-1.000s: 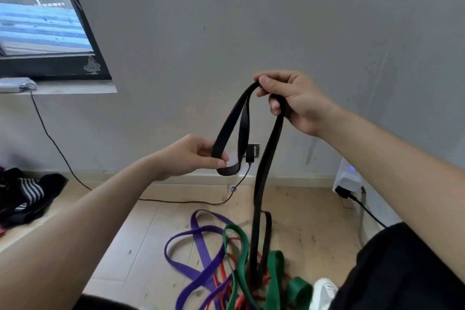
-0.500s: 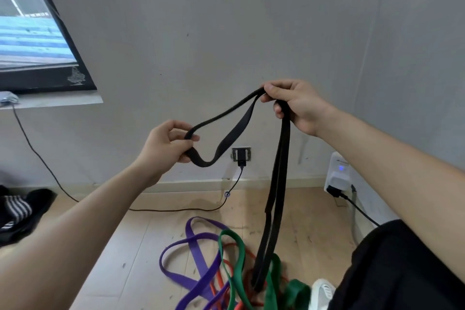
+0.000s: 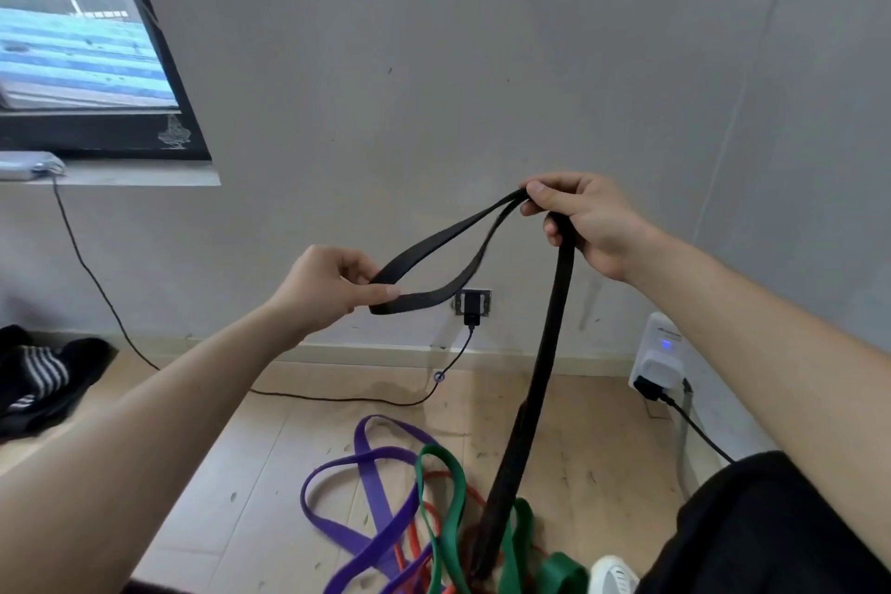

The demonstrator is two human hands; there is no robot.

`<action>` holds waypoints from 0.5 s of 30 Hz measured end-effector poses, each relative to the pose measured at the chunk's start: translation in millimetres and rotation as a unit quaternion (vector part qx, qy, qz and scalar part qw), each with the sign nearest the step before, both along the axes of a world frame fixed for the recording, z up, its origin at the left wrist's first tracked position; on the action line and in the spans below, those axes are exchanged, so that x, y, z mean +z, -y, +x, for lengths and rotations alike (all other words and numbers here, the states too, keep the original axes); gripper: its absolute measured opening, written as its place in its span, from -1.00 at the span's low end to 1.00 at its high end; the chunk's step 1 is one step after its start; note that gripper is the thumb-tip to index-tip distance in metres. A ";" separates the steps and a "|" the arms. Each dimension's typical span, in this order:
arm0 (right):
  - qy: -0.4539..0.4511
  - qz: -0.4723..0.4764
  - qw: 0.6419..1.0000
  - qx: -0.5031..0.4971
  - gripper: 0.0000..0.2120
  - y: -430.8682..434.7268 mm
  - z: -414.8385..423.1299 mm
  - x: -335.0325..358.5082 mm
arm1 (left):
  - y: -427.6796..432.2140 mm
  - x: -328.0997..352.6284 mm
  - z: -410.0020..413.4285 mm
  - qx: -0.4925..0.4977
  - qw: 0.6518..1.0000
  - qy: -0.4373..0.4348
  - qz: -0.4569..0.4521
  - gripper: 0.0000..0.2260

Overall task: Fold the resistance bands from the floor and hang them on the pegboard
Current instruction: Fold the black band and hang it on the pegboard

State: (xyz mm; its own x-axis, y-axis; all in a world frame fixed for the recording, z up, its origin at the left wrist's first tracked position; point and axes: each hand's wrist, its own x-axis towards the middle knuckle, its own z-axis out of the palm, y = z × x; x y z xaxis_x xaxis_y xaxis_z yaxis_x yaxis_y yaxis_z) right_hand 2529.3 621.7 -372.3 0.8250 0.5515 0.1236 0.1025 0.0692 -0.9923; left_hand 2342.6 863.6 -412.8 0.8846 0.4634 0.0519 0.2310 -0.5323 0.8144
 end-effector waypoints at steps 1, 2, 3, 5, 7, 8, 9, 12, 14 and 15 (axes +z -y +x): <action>0.000 -0.004 1.000 -0.002 -0.84 -0.2 0.0 -0.8 | -1.4 -0.8 0.0 -0.002 1.000 -0.007 0.012 -0.81; 0.001 -0.007 1.000 -0.002 -0.82 -0.4 0.0 -1.5 | -2.4 -1.5 -0.4 -0.005 1.000 -0.015 0.023 -0.80; 0.002 -0.009 1.000 0.001 -0.80 -0.4 0.0 -1.8 | -2.6 -2.1 -0.8 -0.011 0.999 -0.022 0.030 -0.80; 0.006 -0.009 1.000 0.016 -0.80 -0.1 -0.6 -1.3 | -2.4 -3.1 -1.3 -0.027 0.998 -0.040 0.042 -0.81; 0.012 -0.012 0.999 0.044 -0.81 0.1 -2.8 0.1 | -1.0 -3.5 -1.5 -0.047 0.995 -0.073 0.051 -0.83; 0.015 -0.016 0.998 0.062 -0.82 -0.1 -5.1 0.6 | 0.3 -3.7 -1.9 -0.059 0.992 -0.094 0.053 -0.82; 0.018 -0.024 0.996 0.083 -0.83 -0.8 -8.4 0.8 | 3.3 -3.6 -2.5 -0.072 0.990 -0.112 0.052 -0.78; 0.036 -0.058 0.985 0.156 -0.84 -6.3 -21.2 -1.1 | 14.4 -0.7 -1.8 -0.113 0.987 -0.111 0.019 -0.61; 0.057 -0.087 0.974 0.200 -0.84 -9.6 -30.0 -3.2 | 24.1 5.1 0.7 -0.137 0.987 -0.076 -0.024 -0.50; 0.067 -0.099 0.968 0.219 -0.84 -11.3 -34.1 -4.1 | 28.4 7.8 2.9 -0.151 0.986 -0.057 -0.047 -0.46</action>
